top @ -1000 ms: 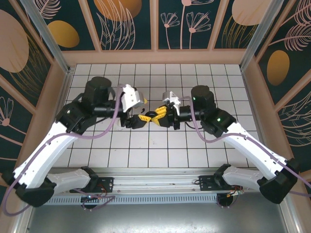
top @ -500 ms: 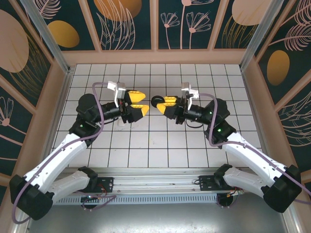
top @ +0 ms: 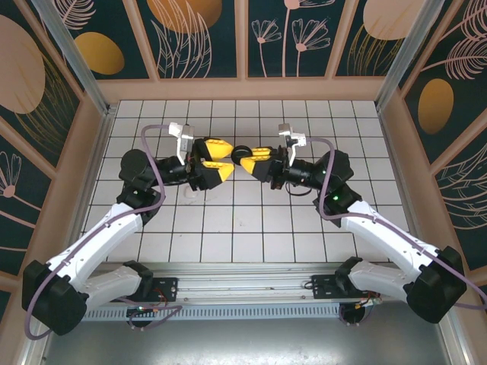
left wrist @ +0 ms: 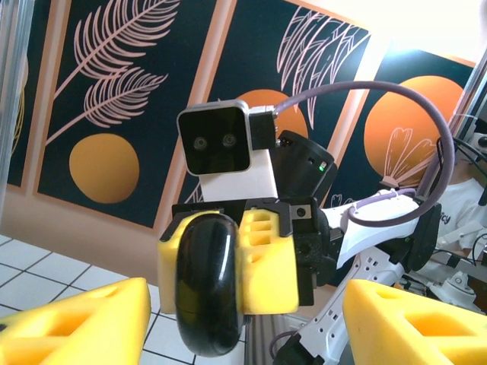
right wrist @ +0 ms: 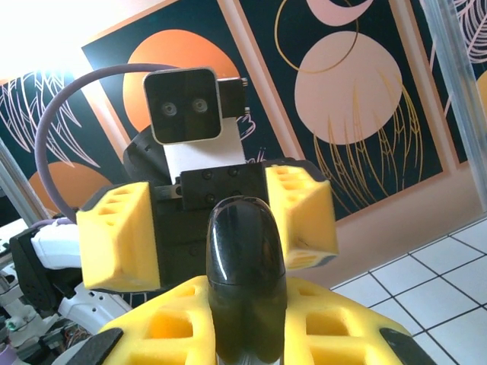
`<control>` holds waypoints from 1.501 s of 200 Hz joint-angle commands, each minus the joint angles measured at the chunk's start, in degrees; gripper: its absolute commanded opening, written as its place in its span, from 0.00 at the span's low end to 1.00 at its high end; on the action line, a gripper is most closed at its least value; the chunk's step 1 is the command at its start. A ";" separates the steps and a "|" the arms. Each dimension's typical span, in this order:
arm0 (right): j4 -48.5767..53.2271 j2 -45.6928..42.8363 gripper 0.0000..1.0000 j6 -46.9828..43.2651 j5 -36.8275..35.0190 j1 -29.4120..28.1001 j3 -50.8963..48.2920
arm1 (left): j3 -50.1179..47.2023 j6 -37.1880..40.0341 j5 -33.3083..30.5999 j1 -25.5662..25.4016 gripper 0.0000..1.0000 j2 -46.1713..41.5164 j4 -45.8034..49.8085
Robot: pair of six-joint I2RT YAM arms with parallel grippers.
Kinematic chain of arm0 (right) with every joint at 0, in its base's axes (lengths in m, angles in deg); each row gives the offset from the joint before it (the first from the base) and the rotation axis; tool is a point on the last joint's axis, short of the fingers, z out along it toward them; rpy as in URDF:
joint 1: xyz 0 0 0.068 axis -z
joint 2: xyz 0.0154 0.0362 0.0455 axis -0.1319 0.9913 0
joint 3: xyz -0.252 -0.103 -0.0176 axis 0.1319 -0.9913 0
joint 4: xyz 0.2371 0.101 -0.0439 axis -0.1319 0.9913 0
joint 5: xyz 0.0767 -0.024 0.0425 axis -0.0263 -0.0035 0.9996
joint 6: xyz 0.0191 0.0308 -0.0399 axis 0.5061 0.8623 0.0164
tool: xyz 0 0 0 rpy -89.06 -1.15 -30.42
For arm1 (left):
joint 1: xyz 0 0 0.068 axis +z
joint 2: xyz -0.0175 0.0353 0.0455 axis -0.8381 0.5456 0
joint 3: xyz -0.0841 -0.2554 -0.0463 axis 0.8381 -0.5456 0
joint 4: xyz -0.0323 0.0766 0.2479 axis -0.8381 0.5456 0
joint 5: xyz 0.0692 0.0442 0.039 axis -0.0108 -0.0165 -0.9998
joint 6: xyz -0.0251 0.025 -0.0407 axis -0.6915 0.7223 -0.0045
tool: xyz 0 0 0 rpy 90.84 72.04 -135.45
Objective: Insert the wireless bluetooth earbuds into the charging case
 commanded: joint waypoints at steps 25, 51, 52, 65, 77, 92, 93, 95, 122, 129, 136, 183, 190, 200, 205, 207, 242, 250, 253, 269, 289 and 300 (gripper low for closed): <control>-5.22 0.86 0.03 1.07 1.99 -0.71 2.58 | 0.27 -0.45 -1.11 -0.39 0.56 1.01 -3.60; -5.36 1.36 0.04 1.03 2.24 -0.79 2.76 | 0.44 -0.24 -0.80 -0.37 0.33 1.36 -3.32; -5.36 1.38 0.04 0.97 2.33 -0.79 2.78 | 0.44 -0.23 -0.79 -0.37 0.32 1.37 -3.23; -4.99 1.58 0.04 0.75 2.77 -0.79 3.01 | 0.68 0.39 -0.61 -0.31 0.24 1.30 -2.35; -4.23 1.74 0.06 0.28 3.27 -0.79 3.37 | 0.95 1.05 -0.54 -0.33 0.19 1.14 -1.11; -2.14 1.78 0.10 -0.73 4.29 -0.79 3.93 | 1.44 2.95 -0.44 -0.37 0.15 0.87 1.62; -1.94 1.81 0.11 -0.83 4.37 -0.79 4.02 | 1.51 3.13 -0.39 -0.37 0.15 0.86 1.88; -1.45 1.74 0.12 -1.06 4.43 -0.79 4.17 | 1.63 3.33 -0.36 -0.37 0.15 0.83 2.40; 10.52 0.42 0.31 -7.25 4.51 -0.70 7.67 | 4.28 10.19 -0.30 -0.37 0.07 -0.50 12.45; 15.10 -0.09 0.34 -9.43 4.53 -0.54 9.15 | 5.42 12.96 -0.43 -0.32 0.05 -0.75 16.79; 19.58 -0.50 0.38 -11.60 5.15 -0.44 10.86 | 6.83 16.00 -0.11 -0.33 0.03 -0.68 21.37; 44.10 -0.99 0.53 -26.17 7.77 -0.26 20.61 | 15.91 26.67 5.99 -0.33 0.02 2.88 40.49; 46.24 -0.75 0.53 -27.56 7.96 -0.13 21.49 | 17.05 27.75 6.67 -0.31 0.02 3.28 42.45; 48.89 -0.41 0.54 -29.22 8.35 -0.09 22.53 | 18.29 28.87 7.48 -0.34 0.02 3.64 44.49; 49.76 -0.21 0.53 -29.81 8.49 0.06 22.84 | 18.85 29.24 7.84 -0.29 0.02 3.73 45.30; 50.08 -0.21 0.53 -30.01 8.56 0.13 22.96 | 19.02 29.37 7.94 -0.35 0.02 3.72 45.51; 50.64 0.65 0.36 -30.99 10.96 1.40 22.81 | 20.37 29.64 10.62 -0.28 0.02 4.17 47.27; 50.39 0.86 0.31 -30.86 11.64 1.62 22.73 | 20.48 29.67 10.90 -0.36 0.02 4.27 47.61; 50.25 1.02 0.29 -30.82 11.80 1.66 22.69 | 20.48 29.67 11.04 -0.36 0.02 4.29 47.70; 49.67 1.36 0.21 -30.42 12.70 1.85 22.63 | 20.48 29.73 11.51 -0.34 0.02 4.38 47.93; 48.45 1.69 0.12 -29.66 13.58 1.96 22.19 | 20.45 30.19 11.45 -0.32 0.02 4.29 48.39; 47.20 1.69 0.07 -28.88 13.55 1.93 21.72 | 20.33 30.48 10.65 -0.32 0.02 4.18 48.45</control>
